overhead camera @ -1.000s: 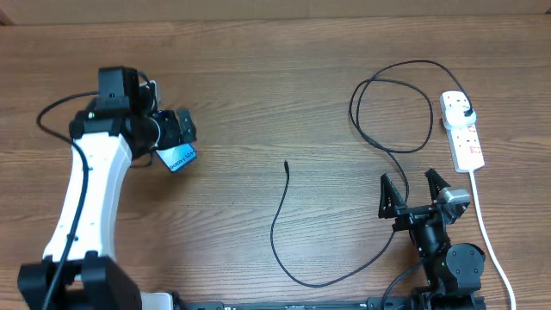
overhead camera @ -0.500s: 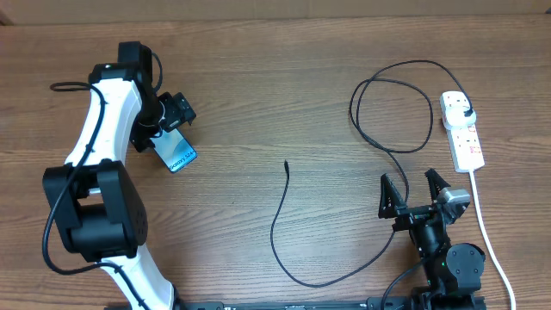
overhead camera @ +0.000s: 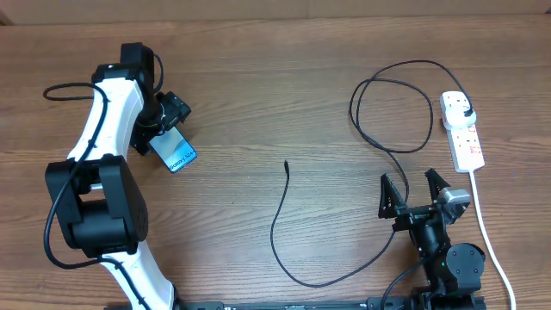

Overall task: Plug charger to phone and switch on socket
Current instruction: 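Close the left gripper on the phone's bottom edge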

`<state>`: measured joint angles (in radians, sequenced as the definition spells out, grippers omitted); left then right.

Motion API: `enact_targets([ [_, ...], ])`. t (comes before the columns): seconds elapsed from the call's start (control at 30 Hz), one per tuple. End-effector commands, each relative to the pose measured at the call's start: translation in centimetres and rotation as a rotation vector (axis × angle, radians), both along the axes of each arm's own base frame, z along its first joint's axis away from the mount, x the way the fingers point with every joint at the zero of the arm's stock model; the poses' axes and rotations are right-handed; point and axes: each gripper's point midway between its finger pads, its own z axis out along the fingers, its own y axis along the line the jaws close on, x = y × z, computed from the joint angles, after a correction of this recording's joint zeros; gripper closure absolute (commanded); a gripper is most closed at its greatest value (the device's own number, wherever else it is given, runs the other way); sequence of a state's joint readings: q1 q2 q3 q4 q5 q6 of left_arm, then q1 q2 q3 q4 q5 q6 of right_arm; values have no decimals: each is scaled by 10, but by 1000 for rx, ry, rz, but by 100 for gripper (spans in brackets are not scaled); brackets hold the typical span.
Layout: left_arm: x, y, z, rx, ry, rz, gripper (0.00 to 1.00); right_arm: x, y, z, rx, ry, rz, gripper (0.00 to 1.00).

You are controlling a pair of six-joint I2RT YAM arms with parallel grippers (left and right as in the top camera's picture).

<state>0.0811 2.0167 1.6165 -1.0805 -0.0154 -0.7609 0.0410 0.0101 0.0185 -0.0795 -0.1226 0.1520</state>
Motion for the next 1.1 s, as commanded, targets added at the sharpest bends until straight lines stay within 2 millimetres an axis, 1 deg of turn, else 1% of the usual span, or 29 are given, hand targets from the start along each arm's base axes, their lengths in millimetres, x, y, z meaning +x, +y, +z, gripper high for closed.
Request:
enact_targets([
  [0.0, 4, 10, -9, 44, 18, 40, 0, 0, 0, -3, -7, -2, -3, 0],
  [0.07, 2, 10, -22, 42, 52, 25, 0, 0, 0, -3, -8, -2, -3, 0],
  [0.1, 1, 10, -33, 41, 77, 12, 0, 0, 0, -3, -7, -2, -3, 0],
  [0.2, 0, 11, -45, 50, 100, 1, 0, 0, 0, -3, -7, -2, -3, 0],
  [0.33, 6, 13, -55, 59, 94, 1, 0, 0, 0, -3, -7, -2, -3, 0],
  [0.77, 13, 14, -66, 66, 85, -44, 0, 0, 0, -3, -7, -2, -3, 0],
  [0.87, 13, 13, -67, 61, 85, -76, 0, 0, 0, -3, -7, -2, -3, 0],
  [1.07, 14, 13, -67, 61, 80, -78, 0, 0, 0, -3, -8, -2, -3, 0],
])
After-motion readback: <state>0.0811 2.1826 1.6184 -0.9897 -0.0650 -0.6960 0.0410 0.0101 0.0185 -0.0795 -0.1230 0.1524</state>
